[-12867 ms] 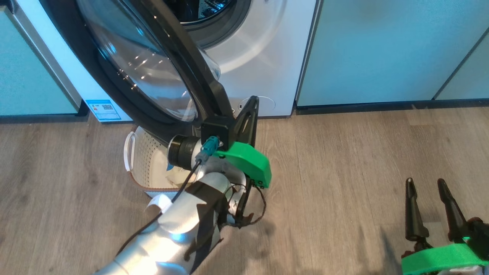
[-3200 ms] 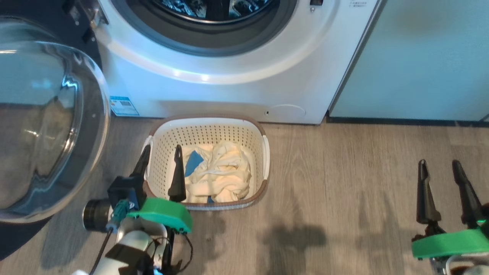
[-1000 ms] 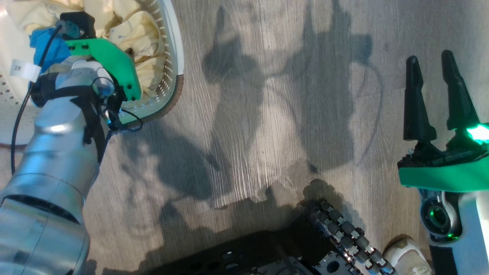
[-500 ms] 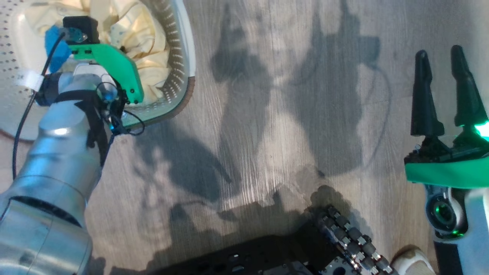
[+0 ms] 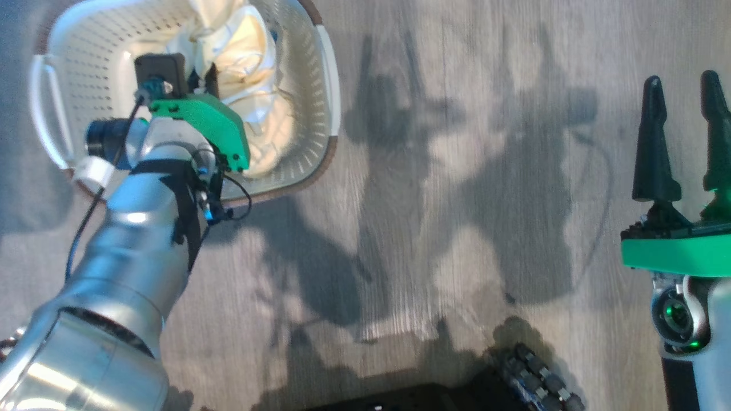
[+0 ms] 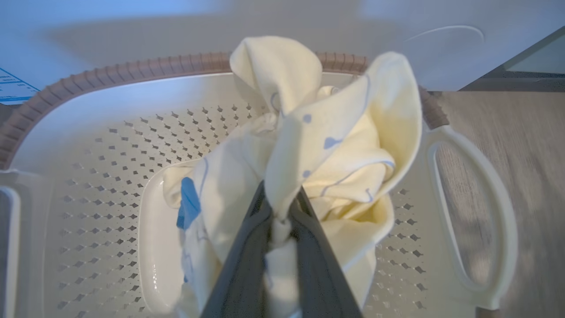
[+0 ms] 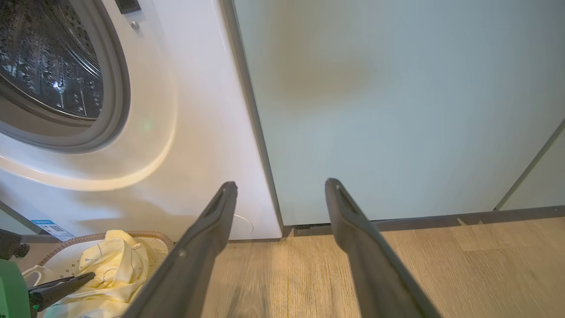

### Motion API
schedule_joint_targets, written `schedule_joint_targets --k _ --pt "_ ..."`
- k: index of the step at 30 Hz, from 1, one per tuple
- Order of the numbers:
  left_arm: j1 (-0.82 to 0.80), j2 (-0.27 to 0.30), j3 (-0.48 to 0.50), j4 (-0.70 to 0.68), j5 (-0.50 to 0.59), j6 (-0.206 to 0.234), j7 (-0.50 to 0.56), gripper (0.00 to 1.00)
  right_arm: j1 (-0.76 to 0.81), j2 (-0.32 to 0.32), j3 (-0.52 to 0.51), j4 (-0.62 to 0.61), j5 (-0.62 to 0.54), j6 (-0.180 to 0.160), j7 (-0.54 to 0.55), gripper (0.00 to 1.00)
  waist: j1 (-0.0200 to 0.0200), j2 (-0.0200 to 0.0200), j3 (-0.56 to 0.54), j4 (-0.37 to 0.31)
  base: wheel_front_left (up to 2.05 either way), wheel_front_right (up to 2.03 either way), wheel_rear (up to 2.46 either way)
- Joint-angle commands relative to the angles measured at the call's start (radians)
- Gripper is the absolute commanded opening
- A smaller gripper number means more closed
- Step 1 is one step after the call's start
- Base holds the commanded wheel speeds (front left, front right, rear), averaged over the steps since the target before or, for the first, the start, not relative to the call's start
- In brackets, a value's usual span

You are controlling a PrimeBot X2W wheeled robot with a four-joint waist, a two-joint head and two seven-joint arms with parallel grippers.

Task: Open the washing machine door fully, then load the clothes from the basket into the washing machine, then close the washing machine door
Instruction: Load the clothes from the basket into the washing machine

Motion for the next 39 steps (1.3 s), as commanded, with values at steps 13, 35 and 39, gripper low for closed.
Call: schedule_joint_targets --k 13,35,39 --pt "0.238 0.051 0.126 -0.395 0.094 0.127 -0.039 0.0 0.104 -0.01 -0.036 0.028 -0.076 0.004 -0.007 1.0 0.0001 0.0 -0.253 0.116 0.0 0.0 0.0" --pt "0.765 0.108 0.291 -0.949 0.243 0.258 -0.04 0.0 0.268 -0.01 -0.056 0.073 -0.138 0.004 -0.007 1.0 0.0001 0.0 -0.58 0.183 0.0 0.0 0.0" --pt "0.837 0.118 0.294 -0.998 0.237 0.275 -0.035 0.0 0.302 -0.01 -0.058 0.069 -0.139 0.004 -0.007 1.0 0.0001 0.0 -0.629 0.185 0.0 0.0 0.0"
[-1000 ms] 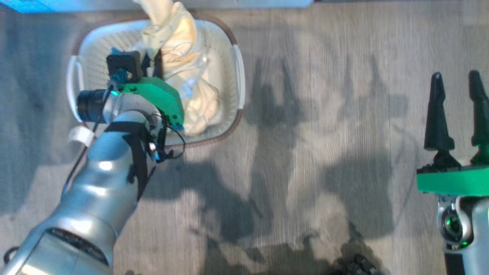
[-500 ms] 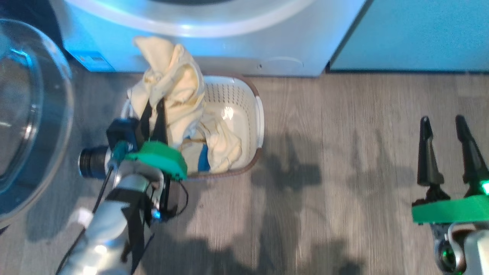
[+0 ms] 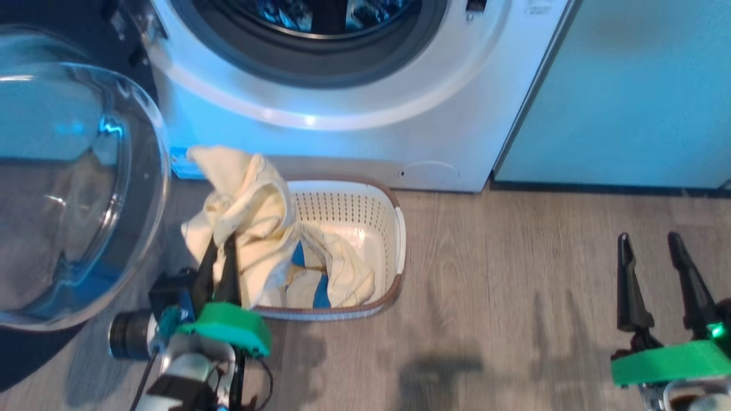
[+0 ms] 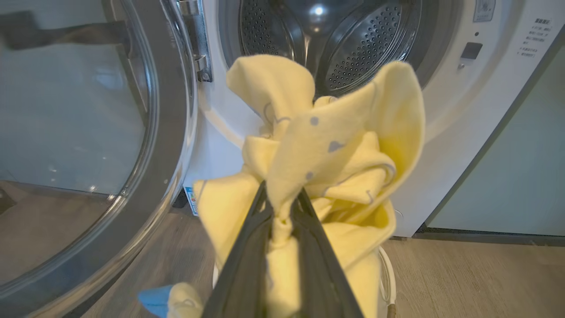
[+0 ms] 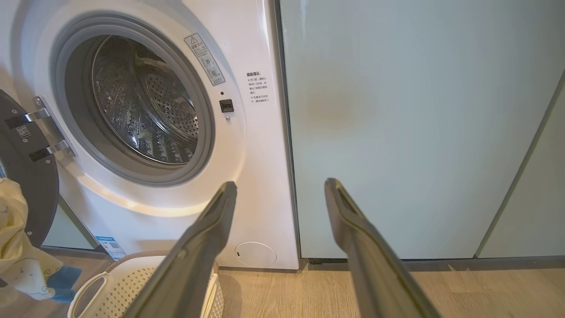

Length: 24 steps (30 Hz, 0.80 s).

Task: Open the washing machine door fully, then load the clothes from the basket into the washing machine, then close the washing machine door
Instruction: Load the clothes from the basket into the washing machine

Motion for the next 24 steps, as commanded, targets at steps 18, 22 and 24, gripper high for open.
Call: schedule_joint_targets --k 18,22,24 --pt "0.126 0.057 0.038 -0.187 -0.01 0.061 0.047 0.0 0.097 -0.01 0.0 -0.062 -0.014 0.004 -0.007 1.0 0.0002 -0.0001 -0.123 0.015 0.0 0.0 0.0" --pt "0.128 0.059 0.037 -0.192 -0.012 0.064 0.048 0.0 0.096 -0.01 0.0 -0.06 -0.012 0.004 -0.007 1.0 0.0002 -0.0001 -0.121 0.014 0.0 0.0 0.0" --pt "0.127 0.06 0.035 -0.193 -0.012 0.064 0.049 0.0 0.095 -0.01 0.001 -0.06 -0.01 0.004 -0.007 1.0 0.0002 -0.0001 -0.119 0.014 0.0 0.0 0.0"
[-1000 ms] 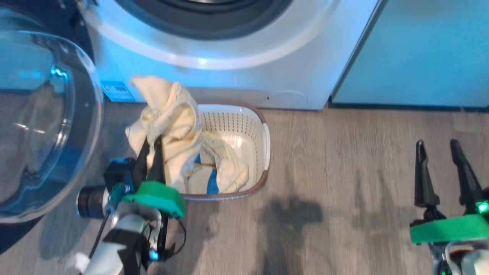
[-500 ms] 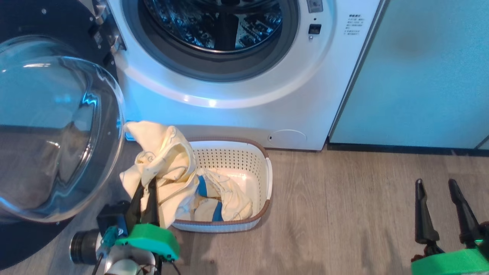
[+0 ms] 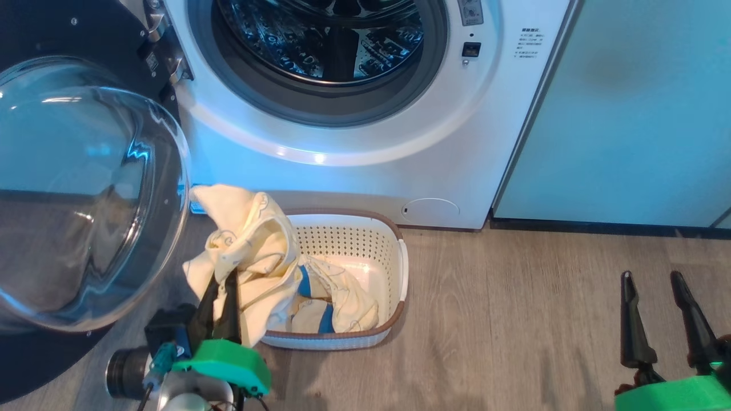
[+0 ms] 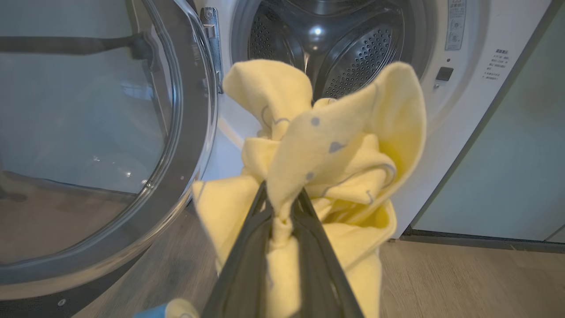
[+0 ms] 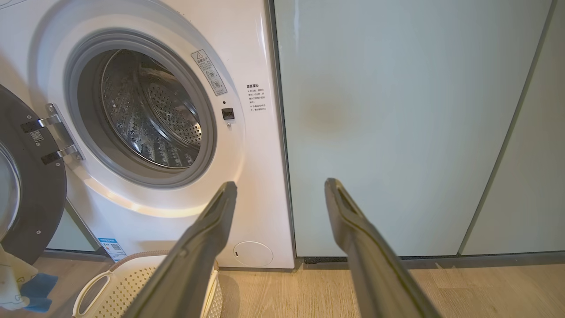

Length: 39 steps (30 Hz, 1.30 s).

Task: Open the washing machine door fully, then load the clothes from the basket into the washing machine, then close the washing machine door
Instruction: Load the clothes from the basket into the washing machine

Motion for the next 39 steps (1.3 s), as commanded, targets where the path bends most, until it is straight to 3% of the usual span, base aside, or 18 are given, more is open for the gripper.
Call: schedule_joint_targets --k 1,20,29,39 --pt "-0.031 0.027 0.039 -0.036 -0.001 0.019 -0.003 0.0 -0.02 -0.011 0.02 -0.035 0.0 0.004 -0.007 1.0 0.0 -0.0001 0.003 0.0 0.0 0.0 0.0" --pt "-0.094 0.022 0.023 -0.026 -0.003 0.008 -0.001 0.0 -0.049 -0.011 0.031 -0.046 0.012 0.004 -0.007 1.0 0.0 -0.0001 0.064 -0.02 0.0 0.0 0.0" --pt "-0.259 0.015 0.008 0.032 -0.004 -0.039 0.025 0.0 -0.115 -0.011 0.033 -0.074 0.044 0.004 -0.007 1.0 0.0 -0.0001 0.206 -0.051 0.0 0.0 0.0" --pt "-0.529 0.033 0.03 0.214 -0.017 -0.097 0.077 0.0 -0.205 -0.011 0.059 -0.09 0.107 0.004 -0.007 1.0 0.0 -0.0001 0.393 -0.13 0.0 0.0 0.0"
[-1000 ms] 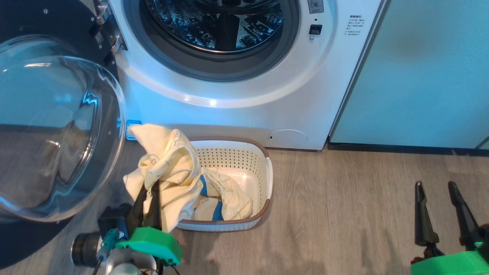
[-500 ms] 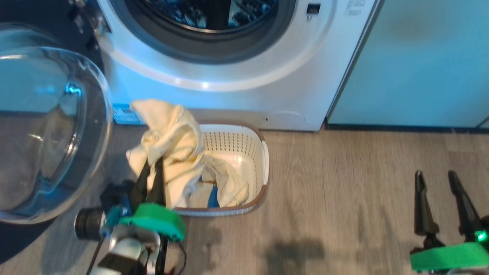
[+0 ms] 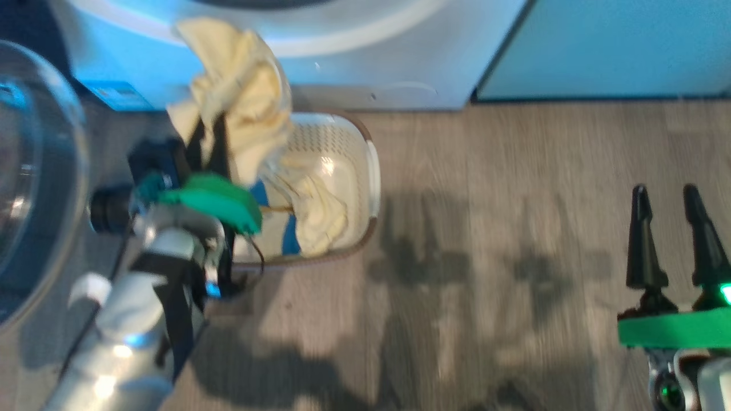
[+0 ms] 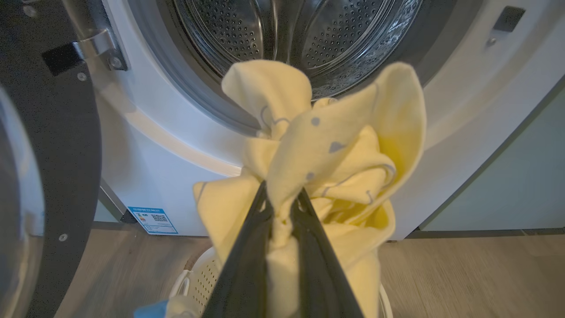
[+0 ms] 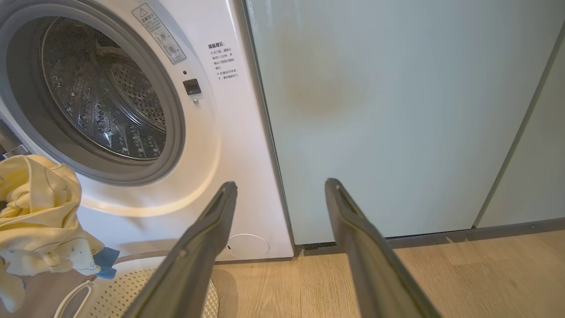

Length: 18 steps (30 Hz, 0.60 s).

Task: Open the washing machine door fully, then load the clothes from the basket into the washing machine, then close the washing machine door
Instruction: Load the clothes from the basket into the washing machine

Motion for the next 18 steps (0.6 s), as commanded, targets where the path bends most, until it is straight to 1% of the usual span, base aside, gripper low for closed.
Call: schedule_joint_targets --k 1,5,9,18 --pt "-0.059 0.037 0.041 -0.016 0.001 -0.004 0.004 0.0 -0.029 -0.011 0.023 -0.036 0.009 0.004 -0.007 1.0 -0.0003 0.0 0.066 -0.048 0.0 0.0 0.0" --pt "-0.172 0.056 0.051 0.048 -0.009 -0.031 0.043 0.0 -0.058 -0.011 0.03 -0.04 0.036 0.004 -0.007 1.0 -0.0003 0.0 0.123 -0.081 0.0 0.0 0.0" --pt "-0.283 0.086 0.066 0.096 -0.016 -0.049 0.09 0.0 -0.085 -0.011 0.04 -0.038 0.068 0.004 -0.007 1.0 -0.0003 0.0 0.165 -0.114 0.0 0.0 0.0" --pt "-0.524 0.169 0.077 0.164 -0.023 -0.09 0.263 0.0 -0.114 -0.011 0.063 -0.038 0.127 0.004 -0.007 1.0 -0.0003 0.0 0.227 -0.168 0.0 0.0 0.0"
